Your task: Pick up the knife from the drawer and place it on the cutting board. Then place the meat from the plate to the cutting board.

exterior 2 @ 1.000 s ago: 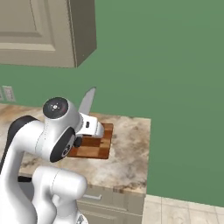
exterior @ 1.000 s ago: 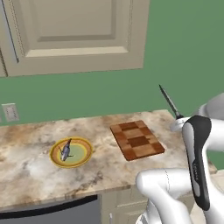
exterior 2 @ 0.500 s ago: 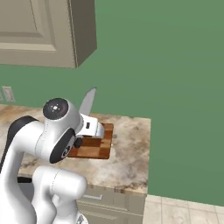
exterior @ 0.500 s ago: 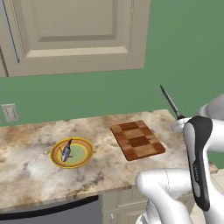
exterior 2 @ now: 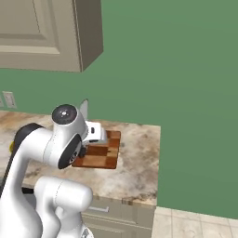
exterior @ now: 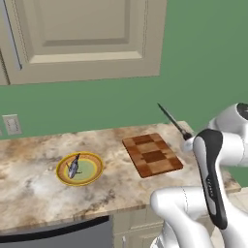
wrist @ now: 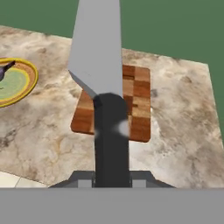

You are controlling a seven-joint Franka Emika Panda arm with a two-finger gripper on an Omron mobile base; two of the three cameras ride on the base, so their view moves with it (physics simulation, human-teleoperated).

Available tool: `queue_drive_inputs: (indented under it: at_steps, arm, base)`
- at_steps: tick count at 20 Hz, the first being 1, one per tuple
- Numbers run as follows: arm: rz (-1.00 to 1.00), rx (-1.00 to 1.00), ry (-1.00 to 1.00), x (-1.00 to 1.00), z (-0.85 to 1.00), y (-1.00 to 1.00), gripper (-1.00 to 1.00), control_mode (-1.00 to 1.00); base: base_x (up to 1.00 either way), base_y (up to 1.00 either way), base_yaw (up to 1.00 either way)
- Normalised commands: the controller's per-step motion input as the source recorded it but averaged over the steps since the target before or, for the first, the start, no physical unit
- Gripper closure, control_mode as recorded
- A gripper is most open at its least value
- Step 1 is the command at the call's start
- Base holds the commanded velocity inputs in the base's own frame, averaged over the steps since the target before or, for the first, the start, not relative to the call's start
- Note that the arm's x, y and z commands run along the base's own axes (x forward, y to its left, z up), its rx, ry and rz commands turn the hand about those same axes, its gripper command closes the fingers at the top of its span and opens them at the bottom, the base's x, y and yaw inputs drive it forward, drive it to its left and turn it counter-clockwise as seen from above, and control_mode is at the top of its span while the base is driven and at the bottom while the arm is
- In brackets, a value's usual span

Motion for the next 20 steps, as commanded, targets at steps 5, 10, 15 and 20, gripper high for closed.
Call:
queue_drive_inputs:
  at_steps: [5, 10, 15, 20]
  arm:
    - [0.01, -0.08, 0.0, 0.41, -0.5, 0.31, 1.0, -1.0]
    - [-0.02, -0.09, 0.02, 0.69, -0.2, 0.17, 1.0, -1.0]
    - [0.0, 0.0, 0.01, 0.51, -0.34, 0.02, 1.0, -1.0]
    - [0.01, 0.03, 0.04, 0.34, -0.59, -0.03, 1.0, -1.0]
  base:
    - [0.0, 0.0, 0.0]
    - [0.0, 0.0, 0.0]
    - [0.0, 0.0, 0.0]
    - [0.0, 0.0, 0.0]
